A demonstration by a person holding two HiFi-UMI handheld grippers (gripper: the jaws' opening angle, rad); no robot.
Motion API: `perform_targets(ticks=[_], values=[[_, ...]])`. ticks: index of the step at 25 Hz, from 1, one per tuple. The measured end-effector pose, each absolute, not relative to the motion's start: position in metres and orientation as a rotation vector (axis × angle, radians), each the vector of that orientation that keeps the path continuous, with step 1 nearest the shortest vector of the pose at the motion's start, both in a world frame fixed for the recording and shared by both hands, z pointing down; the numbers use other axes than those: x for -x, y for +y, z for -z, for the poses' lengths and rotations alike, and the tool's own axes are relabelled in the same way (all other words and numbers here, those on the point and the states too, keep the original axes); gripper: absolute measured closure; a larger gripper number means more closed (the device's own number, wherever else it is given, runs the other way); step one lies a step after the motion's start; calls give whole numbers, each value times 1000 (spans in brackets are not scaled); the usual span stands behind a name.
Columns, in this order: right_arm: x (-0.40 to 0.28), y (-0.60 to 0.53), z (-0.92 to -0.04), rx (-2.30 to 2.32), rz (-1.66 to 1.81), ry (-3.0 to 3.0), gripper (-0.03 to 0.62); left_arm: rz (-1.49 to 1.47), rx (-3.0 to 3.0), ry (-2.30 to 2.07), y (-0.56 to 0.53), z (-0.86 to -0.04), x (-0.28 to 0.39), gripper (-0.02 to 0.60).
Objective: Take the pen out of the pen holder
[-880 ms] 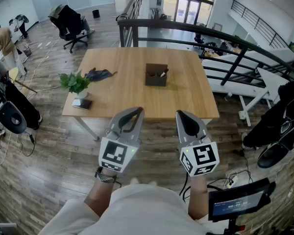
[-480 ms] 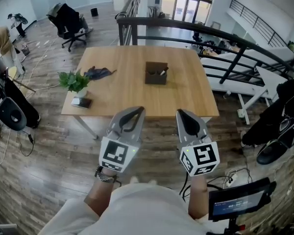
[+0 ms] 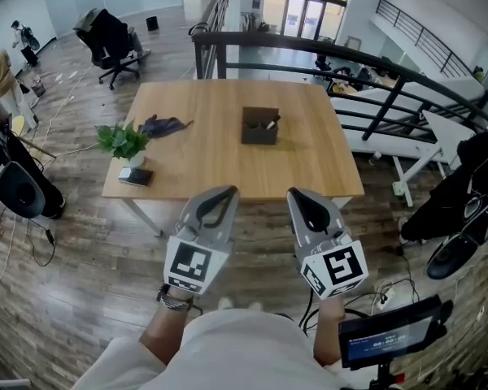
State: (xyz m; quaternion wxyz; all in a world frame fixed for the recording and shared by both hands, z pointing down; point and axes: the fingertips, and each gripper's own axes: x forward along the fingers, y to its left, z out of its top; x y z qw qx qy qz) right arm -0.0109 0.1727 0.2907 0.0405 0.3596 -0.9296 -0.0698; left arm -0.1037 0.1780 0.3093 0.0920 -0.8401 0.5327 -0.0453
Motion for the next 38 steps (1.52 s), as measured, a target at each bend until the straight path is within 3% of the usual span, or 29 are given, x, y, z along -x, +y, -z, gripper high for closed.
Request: perform_targets(ticks=[24,38], values=[[18,153,-320,-1243,-21,-2829,592,183,2548,1476,160,-323,115,583],[0,68,-310,-1182,-83,-2931,592,220,2505,1504,84,-315,95,583]])
